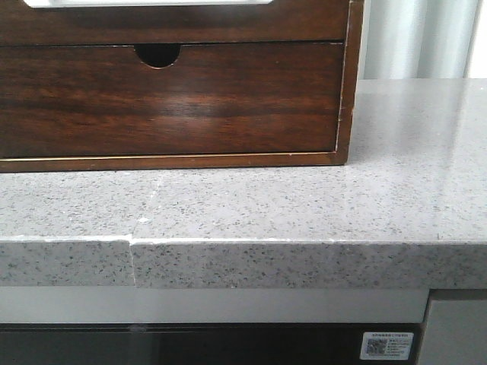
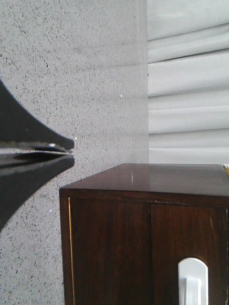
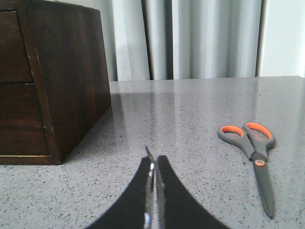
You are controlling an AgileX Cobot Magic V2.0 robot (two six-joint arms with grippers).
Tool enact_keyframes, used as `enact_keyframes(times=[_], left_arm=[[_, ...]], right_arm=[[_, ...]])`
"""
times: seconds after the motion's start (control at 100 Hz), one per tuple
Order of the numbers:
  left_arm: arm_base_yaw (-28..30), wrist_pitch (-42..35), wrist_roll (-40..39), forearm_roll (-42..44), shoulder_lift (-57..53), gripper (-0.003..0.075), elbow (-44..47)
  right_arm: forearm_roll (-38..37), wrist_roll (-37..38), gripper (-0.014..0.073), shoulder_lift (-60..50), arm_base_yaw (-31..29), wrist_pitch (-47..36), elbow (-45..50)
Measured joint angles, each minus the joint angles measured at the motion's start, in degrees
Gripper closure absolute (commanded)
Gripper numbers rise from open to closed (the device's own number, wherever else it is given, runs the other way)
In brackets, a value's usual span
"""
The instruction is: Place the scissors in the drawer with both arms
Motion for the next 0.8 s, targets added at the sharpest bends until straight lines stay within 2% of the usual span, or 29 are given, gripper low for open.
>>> enact_keyframes(times=[0.8], left_arm=[[0.0, -1.4, 0.0, 0.0, 0.0, 0.0741, 0.0]], right_arm=[[0.0, 0.0, 0.0662, 0.0, 0.0, 0.0, 0.0]])
